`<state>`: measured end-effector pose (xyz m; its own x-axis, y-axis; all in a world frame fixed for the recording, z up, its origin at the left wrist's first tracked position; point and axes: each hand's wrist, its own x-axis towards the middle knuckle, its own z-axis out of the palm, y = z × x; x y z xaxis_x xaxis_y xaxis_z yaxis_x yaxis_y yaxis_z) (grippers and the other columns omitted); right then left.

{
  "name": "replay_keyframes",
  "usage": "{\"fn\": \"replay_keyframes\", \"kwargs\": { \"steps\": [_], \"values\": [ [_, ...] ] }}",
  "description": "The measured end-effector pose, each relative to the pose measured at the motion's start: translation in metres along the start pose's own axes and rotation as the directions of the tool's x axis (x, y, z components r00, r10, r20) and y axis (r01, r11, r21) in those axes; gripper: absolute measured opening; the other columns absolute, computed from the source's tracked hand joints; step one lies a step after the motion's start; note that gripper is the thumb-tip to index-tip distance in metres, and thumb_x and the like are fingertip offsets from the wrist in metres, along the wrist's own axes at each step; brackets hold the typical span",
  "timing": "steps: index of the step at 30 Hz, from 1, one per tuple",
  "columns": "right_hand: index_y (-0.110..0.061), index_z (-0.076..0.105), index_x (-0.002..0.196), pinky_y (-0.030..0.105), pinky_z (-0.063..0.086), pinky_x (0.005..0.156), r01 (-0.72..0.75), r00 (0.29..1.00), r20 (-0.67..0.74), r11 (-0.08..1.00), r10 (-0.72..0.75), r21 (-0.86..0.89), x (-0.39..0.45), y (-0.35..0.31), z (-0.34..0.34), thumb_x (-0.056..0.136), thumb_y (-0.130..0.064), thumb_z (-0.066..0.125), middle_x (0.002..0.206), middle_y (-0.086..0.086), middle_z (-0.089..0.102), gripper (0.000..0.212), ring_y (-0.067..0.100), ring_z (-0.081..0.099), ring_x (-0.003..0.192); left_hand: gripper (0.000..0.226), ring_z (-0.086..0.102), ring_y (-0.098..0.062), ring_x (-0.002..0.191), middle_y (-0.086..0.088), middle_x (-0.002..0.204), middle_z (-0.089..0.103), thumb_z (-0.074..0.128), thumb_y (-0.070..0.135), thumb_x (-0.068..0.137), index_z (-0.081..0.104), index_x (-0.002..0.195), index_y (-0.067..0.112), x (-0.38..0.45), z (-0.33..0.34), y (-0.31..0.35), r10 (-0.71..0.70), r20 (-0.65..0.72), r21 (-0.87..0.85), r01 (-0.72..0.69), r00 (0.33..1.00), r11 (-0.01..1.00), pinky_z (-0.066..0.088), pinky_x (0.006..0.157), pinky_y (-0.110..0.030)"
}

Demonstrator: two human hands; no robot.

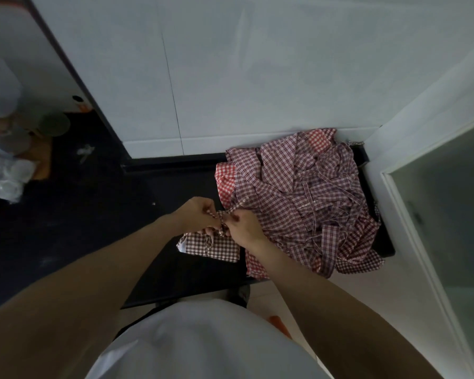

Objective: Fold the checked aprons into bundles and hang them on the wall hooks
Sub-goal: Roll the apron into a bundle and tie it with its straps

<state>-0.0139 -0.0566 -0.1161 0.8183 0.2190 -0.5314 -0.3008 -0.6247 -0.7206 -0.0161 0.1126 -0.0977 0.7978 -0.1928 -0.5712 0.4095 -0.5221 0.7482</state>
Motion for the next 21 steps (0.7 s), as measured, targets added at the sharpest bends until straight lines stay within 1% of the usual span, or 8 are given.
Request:
{"fn": "replay_keyframes", "kwargs": {
  "steps": [3, 6, 9, 11, 15, 17, 19, 21],
  "values": [
    [-0.013, 0.061, 0.069, 0.027, 0.048, 0.062, -0.158, 0.984, 0.089, 0.984, 0.151, 0.082, 0.004, -0.015, -0.007, 0.100, -0.022, 0.058, 0.079, 0.007, 0.067, 0.032, 0.018, 0.063, 0.068, 0.012, 0.064, -0.006, 0.076, 0.004, 0.086, 0.065, 0.075, 0.014, 0.085, 0.065, 0.089, 0.009, -0.002, 0.000, -0.007, 0.209, -0.079, 0.229, -0.186, 0.975, 0.955, 0.053, 0.072, -0.022],
    [-0.011, 0.068, 0.081, 0.024, 0.041, 0.054, -0.268, 0.955, 0.145, 0.962, 0.257, 0.060, 0.007, -0.023, -0.012, 0.096, -0.025, 0.065, 0.087, 0.005, 0.073, 0.021, 0.012, 0.063, 0.066, 0.010, 0.062, -0.010, 0.089, 0.002, 0.103, 0.062, 0.076, 0.009, 0.082, 0.069, 0.089, 0.009, -0.004, 0.007, -0.016, 0.458, -0.124, 0.400, -0.377, 0.880, 0.835, 0.054, 0.084, -0.025],
    [-0.003, 0.074, 0.096, 0.021, 0.037, 0.047, -0.309, 0.949, 0.100, 0.947, 0.300, 0.090, 0.004, -0.026, -0.017, 0.088, -0.025, 0.074, 0.080, 0.005, 0.072, 0.023, 0.009, 0.060, 0.059, 0.013, 0.066, -0.012, 0.091, -0.001, 0.106, 0.067, 0.074, 0.002, 0.081, 0.073, 0.092, 0.008, -0.006, 0.015, -0.021, 0.628, -0.081, 0.523, -0.504, 0.774, 0.688, 0.055, 0.083, -0.022],
    [0.001, 0.074, 0.101, 0.016, 0.035, 0.039, -0.306, 0.952, 0.053, 0.934, 0.302, 0.184, 0.002, -0.026, -0.023, 0.085, -0.017, 0.076, 0.078, 0.006, 0.070, 0.024, 0.009, 0.059, 0.057, 0.015, 0.066, -0.016, 0.089, -0.003, 0.100, 0.069, 0.072, 0.001, 0.082, 0.072, 0.096, 0.007, -0.005, 0.020, -0.023, 0.685, -0.081, 0.586, -0.521, 0.724, 0.620, 0.057, 0.081, -0.029],
    [-0.012, 0.066, 0.089, 0.015, 0.039, 0.043, -0.266, 0.964, 0.070, 0.931, 0.257, 0.250, -0.003, -0.029, -0.033, 0.091, -0.011, 0.070, 0.084, 0.005, 0.067, 0.005, 0.012, 0.061, 0.069, 0.006, 0.063, -0.019, 0.075, -0.007, 0.085, 0.066, 0.064, 0.007, 0.090, 0.068, 0.094, 0.007, 0.000, 0.032, -0.017, 0.626, -0.224, 0.598, -0.402, 0.747, 0.693, 0.057, 0.069, -0.040],
    [-0.019, 0.060, 0.086, 0.020, 0.044, 0.056, -0.192, 0.980, 0.100, 0.950, 0.172, 0.245, -0.003, -0.031, -0.038, 0.096, -0.009, 0.062, 0.090, 0.003, 0.065, 0.015, 0.011, 0.060, 0.076, 0.002, 0.060, -0.020, 0.069, -0.007, 0.081, 0.062, 0.062, 0.009, 0.091, 0.062, 0.089, 0.008, 0.001, 0.036, -0.009, 0.568, -0.312, 0.545, -0.346, 0.762, 0.764, 0.056, 0.065, -0.042],
    [-0.020, 0.059, 0.089, 0.024, 0.050, 0.074, -0.084, 0.993, 0.103, 0.973, 0.063, 0.213, -0.004, -0.032, -0.043, 0.093, -0.003, 0.060, 0.095, -0.001, 0.063, 0.018, 0.011, 0.060, 0.086, 0.009, 0.059, -0.018, 0.067, -0.003, 0.078, 0.061, 0.061, 0.007, 0.092, 0.054, 0.087, 0.012, 0.002, 0.037, 0.004, 0.455, -0.391, 0.404, -0.295, 0.800, 0.866, 0.055, 0.062, -0.037],
    [-0.018, 0.061, 0.102, 0.028, 0.050, 0.090, 0.006, 0.993, 0.114, 0.996, -0.017, 0.091, -0.004, -0.026, -0.047, 0.086, -0.005, 0.069, 0.104, -0.002, 0.064, 0.023, 0.015, 0.061, 0.099, 0.013, 0.058, -0.013, 0.070, 0.001, 0.080, 0.059, 0.063, 0.010, 0.093, 0.052, 0.088, 0.014, 0.006, 0.033, 0.016, 0.235, -0.425, 0.193, -0.167, 0.874, 0.967, 0.049, 0.061, -0.025]
  ]
}}
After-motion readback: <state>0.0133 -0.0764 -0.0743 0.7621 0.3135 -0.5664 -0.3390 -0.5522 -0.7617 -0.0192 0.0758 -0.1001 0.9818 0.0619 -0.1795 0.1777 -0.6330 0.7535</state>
